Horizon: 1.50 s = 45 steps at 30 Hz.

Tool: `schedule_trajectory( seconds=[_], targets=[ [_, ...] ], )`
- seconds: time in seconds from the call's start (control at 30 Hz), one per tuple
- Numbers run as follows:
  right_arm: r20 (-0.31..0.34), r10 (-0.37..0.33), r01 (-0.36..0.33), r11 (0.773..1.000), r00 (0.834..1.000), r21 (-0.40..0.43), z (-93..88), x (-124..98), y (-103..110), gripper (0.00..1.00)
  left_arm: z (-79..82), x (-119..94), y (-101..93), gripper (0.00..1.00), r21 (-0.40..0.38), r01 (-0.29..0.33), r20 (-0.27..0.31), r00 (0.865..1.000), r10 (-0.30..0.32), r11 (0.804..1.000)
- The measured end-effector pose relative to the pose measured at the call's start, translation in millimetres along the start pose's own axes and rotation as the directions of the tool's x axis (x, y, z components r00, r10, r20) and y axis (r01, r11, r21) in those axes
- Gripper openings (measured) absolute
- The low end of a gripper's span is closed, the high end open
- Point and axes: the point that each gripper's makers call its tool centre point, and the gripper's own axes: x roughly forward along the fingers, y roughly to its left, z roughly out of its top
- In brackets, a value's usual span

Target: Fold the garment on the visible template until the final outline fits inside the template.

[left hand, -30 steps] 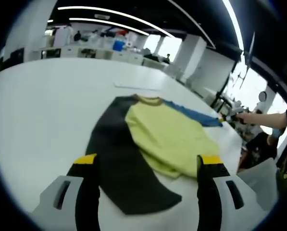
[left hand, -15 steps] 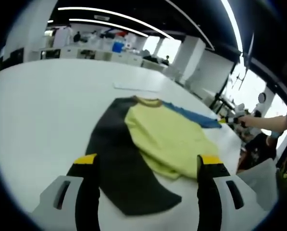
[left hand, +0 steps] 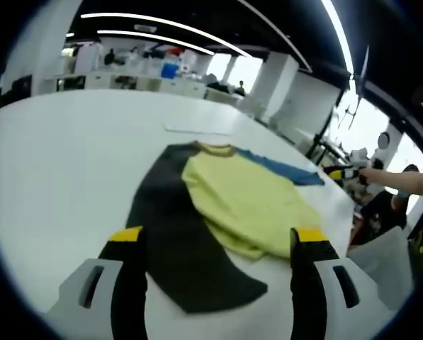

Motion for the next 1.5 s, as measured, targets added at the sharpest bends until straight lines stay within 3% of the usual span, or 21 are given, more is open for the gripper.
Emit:
schedule_trajectory(
  seconds=[0.57,0.97,1.03,1.23,1.33,1.5],
  targets=[
    [0.052,0.176,-0.17,0.981,0.983,-0.092,13.4,-29,87,1.0,-14.3,-18,-2.9,0.78,0.007,0.015,0.004,1.0,-0.015,1.0],
    [0.051,0.264,-0.258,0.962,0.963,-0.093,-0.4,-47,146,1.0,-21.2,-29,-9.2,0.77,0.06,0.03,-0.006,1.0,-0.029,0.998],
    [0.069,0.27,-0.265,0.961,0.96,-0.08,-1.1,-49,149,1.0,-24.7,-29,-10.8,0.76,0.062,0.031,-0.006,1.0,-0.031,0.998],
    [0.03,0.271,-0.267,0.959,0.962,-0.092,-14.4,-58,159,1.0,-35.7,-29,-19.3,0.75,0.072,0.048,-0.02,0.999,-0.047,0.996],
    [0.063,0.266,-0.262,0.963,0.962,-0.066,-10.5,-62,162,0.99,-38.4,-29,-24.5,0.73,0.074,0.055,-0.019,0.998,-0.054,0.996],
    [0.061,0.261,-0.258,0.965,0.963,-0.054,-12.5,-64,165,0.99,-43.2,-26,-34.9,0.67,0.146,0.052,-0.022,0.999,-0.05,0.988]
  ],
)
